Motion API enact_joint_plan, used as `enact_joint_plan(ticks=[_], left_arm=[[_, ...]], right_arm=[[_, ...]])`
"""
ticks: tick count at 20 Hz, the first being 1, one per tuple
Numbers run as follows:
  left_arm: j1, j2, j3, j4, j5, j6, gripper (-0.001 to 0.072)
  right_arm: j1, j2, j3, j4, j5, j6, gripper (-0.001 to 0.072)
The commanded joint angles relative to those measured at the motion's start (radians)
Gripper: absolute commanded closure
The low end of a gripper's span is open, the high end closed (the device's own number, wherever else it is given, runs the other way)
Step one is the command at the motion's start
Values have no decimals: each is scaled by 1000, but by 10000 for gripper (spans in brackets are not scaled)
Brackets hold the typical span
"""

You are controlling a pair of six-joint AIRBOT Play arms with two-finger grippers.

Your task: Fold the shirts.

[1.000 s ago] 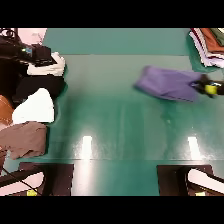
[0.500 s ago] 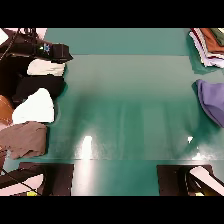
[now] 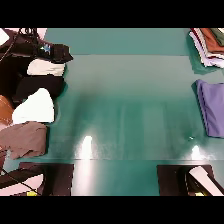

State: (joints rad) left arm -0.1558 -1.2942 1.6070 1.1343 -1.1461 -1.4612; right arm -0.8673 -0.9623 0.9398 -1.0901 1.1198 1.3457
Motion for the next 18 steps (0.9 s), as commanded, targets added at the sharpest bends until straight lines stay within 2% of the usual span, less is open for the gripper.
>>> enact_joint_plan(ticks=[1, 5, 6, 8, 10, 18], left_arm=[[0, 1, 0, 2, 3, 3, 684], [0, 1, 0, 1, -15, 2, 684], [0, 1, 0, 0, -25, 2, 684], [0, 1, 0, 0, -7, 2, 684], [0, 1, 0, 0, 6, 2, 684], [0, 1, 0, 0, 12, 2, 684]], right_arm=[[220, 56, 54, 80, 32, 8, 84], [605, 60, 71, 74, 24, 8, 94], [688, 59, 71, 74, 11, 8, 137], [816, 60, 71, 68, -11, 7, 396], [902, 60, 71, 69, -21, 7, 702], [964, 60, 71, 69, -17, 7, 700]])
